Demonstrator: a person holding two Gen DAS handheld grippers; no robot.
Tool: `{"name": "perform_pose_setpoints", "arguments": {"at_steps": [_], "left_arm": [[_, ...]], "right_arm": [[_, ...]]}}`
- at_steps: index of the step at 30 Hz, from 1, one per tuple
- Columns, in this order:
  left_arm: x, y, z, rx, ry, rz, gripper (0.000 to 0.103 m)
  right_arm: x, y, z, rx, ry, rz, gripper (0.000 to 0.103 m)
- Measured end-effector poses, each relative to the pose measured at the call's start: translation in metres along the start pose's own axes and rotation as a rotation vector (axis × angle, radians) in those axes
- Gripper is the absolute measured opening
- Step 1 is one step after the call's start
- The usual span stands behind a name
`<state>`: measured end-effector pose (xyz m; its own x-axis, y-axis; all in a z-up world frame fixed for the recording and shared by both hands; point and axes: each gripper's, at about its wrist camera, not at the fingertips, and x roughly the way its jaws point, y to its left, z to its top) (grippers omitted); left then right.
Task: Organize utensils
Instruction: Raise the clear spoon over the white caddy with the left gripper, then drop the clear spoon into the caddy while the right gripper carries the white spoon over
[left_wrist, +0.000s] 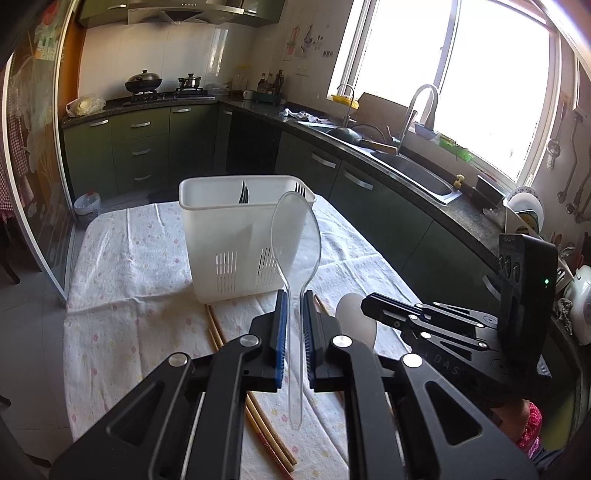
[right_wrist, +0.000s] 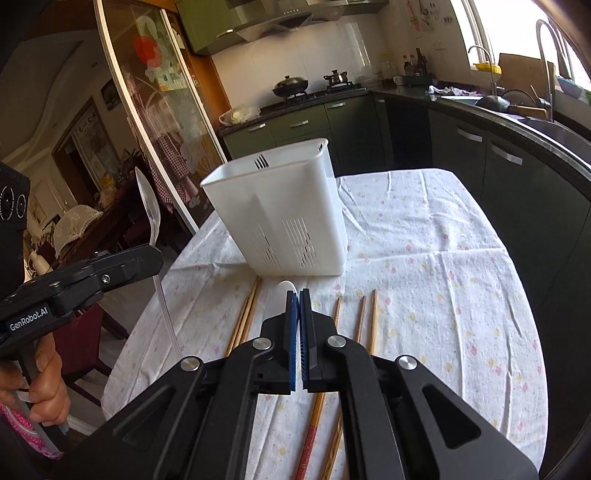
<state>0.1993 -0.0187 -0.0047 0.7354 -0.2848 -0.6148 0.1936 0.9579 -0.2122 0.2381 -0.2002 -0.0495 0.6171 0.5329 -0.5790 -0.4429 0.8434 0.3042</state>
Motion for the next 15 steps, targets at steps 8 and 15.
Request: {"name": "perform_pose_setpoints", "arguments": {"at_steps": [8, 15], "left_arm": [[-0.031, 0.005, 0.074, 0.022, -0.211, 0.071, 0.008], [-0.016, 0.015, 0.127, 0.031, -0.394, 0.147, 0.008]], "right_arm": [[-0.018, 0.001, 0.024, 0.003, -0.080, 0.029, 0.003], [-0.019, -0.015, 0.026, 0.041, -0.081, 0.042, 0.003]]}}
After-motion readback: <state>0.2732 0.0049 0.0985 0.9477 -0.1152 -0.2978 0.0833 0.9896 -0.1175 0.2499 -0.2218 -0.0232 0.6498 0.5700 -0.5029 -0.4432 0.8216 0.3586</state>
